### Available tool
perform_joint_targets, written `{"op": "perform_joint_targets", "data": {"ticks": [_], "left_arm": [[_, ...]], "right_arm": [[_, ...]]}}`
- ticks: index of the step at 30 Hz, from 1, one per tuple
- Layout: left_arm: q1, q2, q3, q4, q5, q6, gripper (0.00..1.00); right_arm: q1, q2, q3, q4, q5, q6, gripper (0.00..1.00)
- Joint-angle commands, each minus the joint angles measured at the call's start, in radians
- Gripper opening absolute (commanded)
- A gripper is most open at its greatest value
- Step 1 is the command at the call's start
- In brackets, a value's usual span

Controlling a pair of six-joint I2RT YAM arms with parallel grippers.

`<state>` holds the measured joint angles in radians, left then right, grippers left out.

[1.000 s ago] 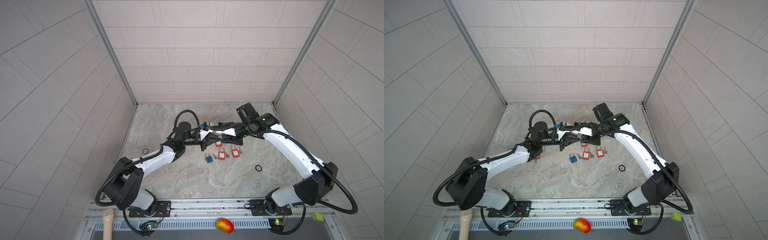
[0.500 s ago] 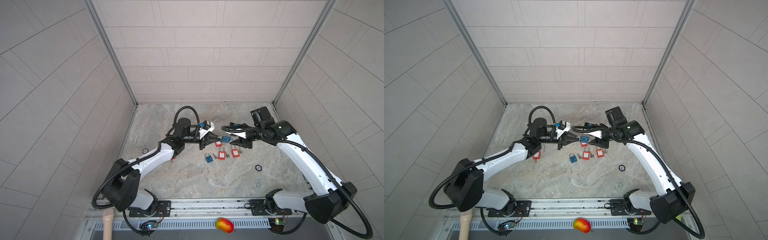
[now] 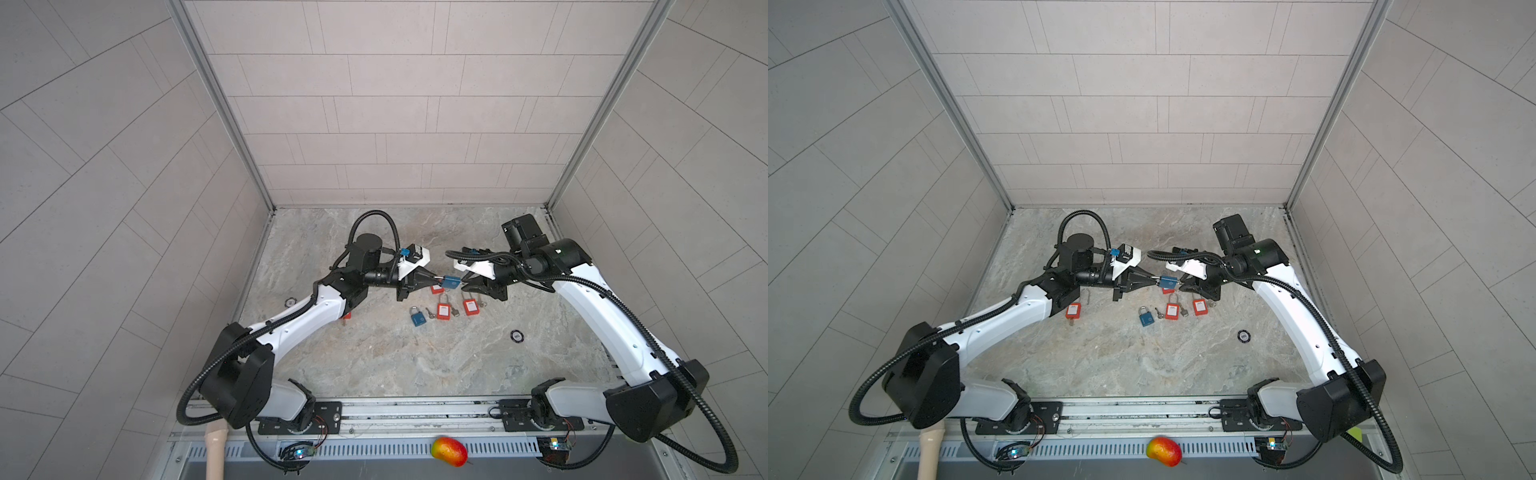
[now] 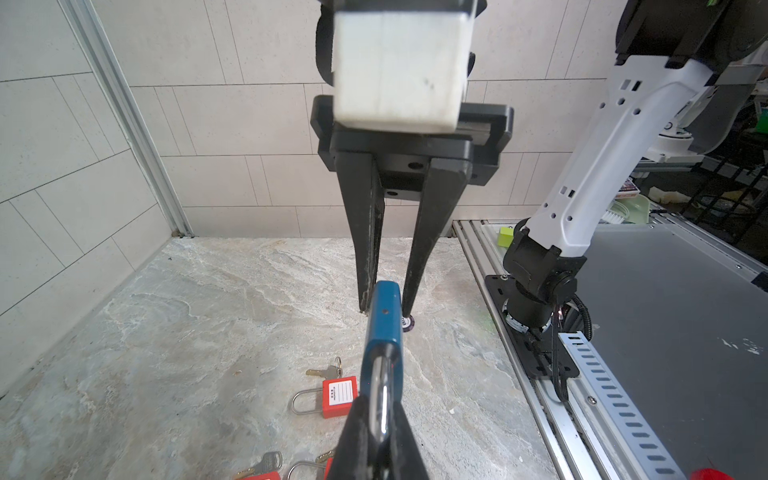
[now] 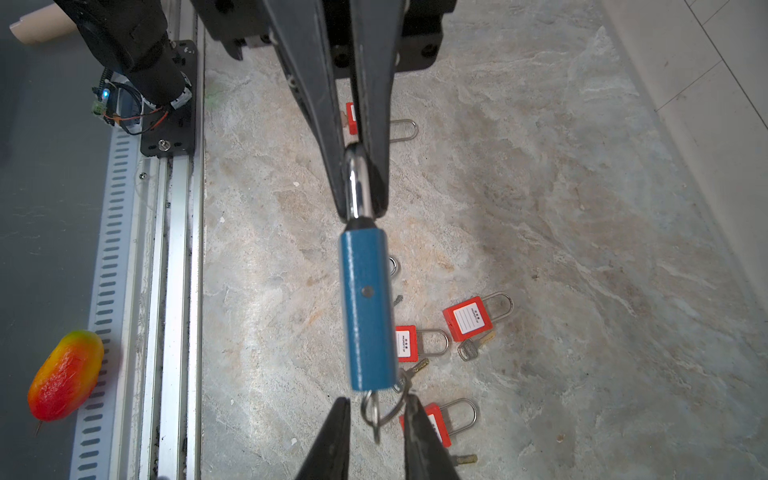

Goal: Lock with the key

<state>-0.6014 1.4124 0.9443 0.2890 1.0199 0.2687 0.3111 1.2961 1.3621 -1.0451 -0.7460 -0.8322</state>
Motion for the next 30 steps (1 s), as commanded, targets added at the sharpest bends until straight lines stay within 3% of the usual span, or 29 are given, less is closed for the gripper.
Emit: {"op": "perform_joint_targets", "data": {"ticks": [1, 15, 30], "left_arm": [[0.004, -0.035, 0.042, 0.019, 0.021, 0.039, 0.00], [0.001, -0.042, 0.045, 0.001, -0.001, 0.069, 0.00], [0.009, -0.062, 0.045, -0.048, -0.039, 0.118, 0.00]], "right_arm": [[-0.001, 0.002, 0.020, -0.029, -0.049, -0.016, 0.23], [-0.001, 0.045, 0.035, -0.054, -0.072, -0.017, 0.09], [-0.004, 0.055, 0.024, -0.092, 0.034, -0.023, 0.00]]}}
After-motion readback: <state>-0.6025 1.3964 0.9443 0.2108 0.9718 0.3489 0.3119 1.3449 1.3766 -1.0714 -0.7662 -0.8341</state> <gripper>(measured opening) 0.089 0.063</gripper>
